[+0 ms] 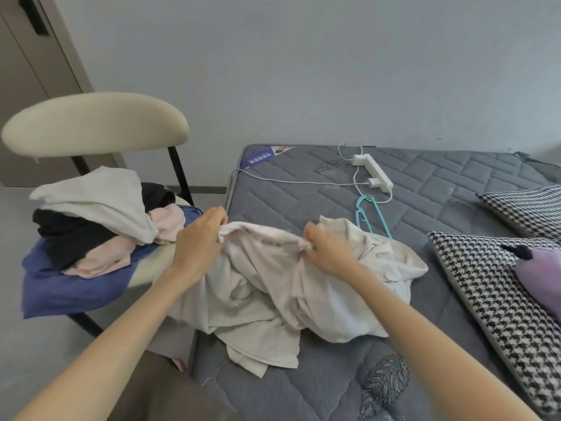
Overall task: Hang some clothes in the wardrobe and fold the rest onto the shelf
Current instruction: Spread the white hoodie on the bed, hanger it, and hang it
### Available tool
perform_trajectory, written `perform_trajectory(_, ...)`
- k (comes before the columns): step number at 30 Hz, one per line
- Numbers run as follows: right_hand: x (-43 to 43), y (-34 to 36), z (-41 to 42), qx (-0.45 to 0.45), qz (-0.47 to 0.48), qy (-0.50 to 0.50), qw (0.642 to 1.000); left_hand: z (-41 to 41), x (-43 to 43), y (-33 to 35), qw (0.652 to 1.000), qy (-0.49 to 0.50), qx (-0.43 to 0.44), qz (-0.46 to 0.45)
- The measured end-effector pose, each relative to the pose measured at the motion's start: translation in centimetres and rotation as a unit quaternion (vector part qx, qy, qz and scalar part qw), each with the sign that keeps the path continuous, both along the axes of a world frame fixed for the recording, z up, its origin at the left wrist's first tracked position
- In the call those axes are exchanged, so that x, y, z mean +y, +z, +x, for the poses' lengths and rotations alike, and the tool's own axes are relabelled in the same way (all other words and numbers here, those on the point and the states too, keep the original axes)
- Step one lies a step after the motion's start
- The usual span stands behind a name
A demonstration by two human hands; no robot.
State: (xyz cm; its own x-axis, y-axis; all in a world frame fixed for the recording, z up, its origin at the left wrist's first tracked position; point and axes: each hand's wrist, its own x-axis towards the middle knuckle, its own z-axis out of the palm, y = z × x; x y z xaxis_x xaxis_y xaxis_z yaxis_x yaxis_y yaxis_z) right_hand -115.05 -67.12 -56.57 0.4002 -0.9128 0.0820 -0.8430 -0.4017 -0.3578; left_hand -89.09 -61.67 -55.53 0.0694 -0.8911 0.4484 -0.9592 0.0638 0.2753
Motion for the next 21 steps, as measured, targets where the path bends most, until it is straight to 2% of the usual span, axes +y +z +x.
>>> perform_trajectory(2, -1.4, 3.3, -0.7, -0.023, -0.068, -0.053, 0.996, -0.2, -1.5, 1.4, 0.999, 0.031, 0.016, -0.031)
perform_trajectory(5, -3.6, 7.3, -1.4, -0.101, -0.120, -0.119, 0.980, -0.6, -4.3, 4.3, 0.996, 0.052, 0.036, -0.063)
perform_trajectory(10, -8.8, 11.3, -0.7, -0.224, -0.102, -0.176, 0.953, -2.4, -10.3, 9.6, 0.989, 0.081, 0.101, -0.073)
perform_trajectory(12, -11.1, 12.5, -0.2, -0.291, -0.090, -0.223, 0.926, -3.7, -12.7, 11.1, 0.977, 0.077, 0.186, -0.071)
perform_trajectory(13, -12.2, 12.8, -0.1, -0.324, -0.074, -0.244, 0.911, -4.2, -13.7, 11.5, 0.962, 0.050, 0.262, -0.058)
perform_trajectory(15, -13.9, 12.8, -0.1, -0.388, 0.000, -0.256, 0.886, -5.0, -14.8, 11.5, 0.909, -0.046, 0.414, -0.006)
perform_trajectory(16, -14.3, 12.4, -0.1, -0.403, 0.045, -0.243, 0.881, -5.0, -14.8, 10.8, 0.895, -0.083, 0.438, 0.016)
perform_trajectory(18, -14.2, 10.7, -0.1, -0.372, 0.097, -0.205, 0.900, -4.5, -14.0, 8.2, 0.918, -0.102, 0.382, 0.036)
perform_trajectory(21, -12.4, 7.2, 0.2, -0.264, 0.120, -0.160, 0.944, -2.6, -11.9, 2.7, 0.940, -0.054, 0.328, 0.082)
